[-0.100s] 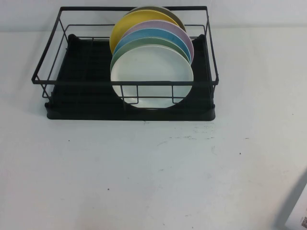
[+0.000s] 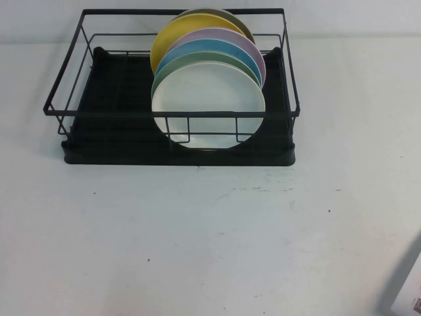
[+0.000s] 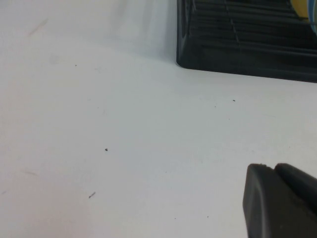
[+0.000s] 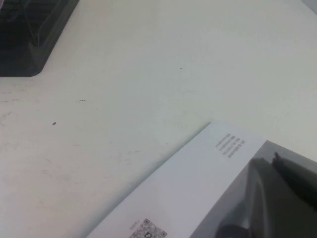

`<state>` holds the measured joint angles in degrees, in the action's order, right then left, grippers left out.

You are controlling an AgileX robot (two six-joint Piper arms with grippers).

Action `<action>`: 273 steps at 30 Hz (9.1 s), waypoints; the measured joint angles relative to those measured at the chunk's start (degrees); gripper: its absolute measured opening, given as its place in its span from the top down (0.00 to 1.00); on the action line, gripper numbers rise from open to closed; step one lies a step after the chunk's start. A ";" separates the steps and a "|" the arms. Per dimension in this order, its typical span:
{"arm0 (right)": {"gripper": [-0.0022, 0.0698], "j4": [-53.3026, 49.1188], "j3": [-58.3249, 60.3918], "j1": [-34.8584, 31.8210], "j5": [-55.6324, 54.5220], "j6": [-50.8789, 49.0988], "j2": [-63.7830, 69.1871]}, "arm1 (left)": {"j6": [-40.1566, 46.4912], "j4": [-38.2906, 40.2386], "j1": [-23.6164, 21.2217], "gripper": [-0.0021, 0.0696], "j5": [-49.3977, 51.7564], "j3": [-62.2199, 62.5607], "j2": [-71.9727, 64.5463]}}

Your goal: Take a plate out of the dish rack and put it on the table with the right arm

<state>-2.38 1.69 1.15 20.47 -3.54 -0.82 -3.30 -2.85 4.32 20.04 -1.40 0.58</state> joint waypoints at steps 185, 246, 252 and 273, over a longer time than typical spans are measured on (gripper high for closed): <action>0.95 41.68 -64.50 28.48 9.43 6.89 105.84 | 0.00 0.00 0.00 0.98 0.00 0.00 0.00; 1.00 15.94 -34.23 20.06 12.90 21.08 48.32 | 0.00 0.00 0.00 0.98 0.00 0.00 0.00; 1.00 15.68 -15.06 7.76 1.09 20.34 30.46 | 0.00 0.00 0.09 0.98 0.00 0.00 0.00; 1.00 16.95 0.00 -3.27 -0.08 19.98 0.38 | 0.00 0.00 0.09 0.98 0.00 0.00 0.00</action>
<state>14.57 1.69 -2.12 20.39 16.44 -0.44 -3.30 -2.85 4.41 20.04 -1.40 0.58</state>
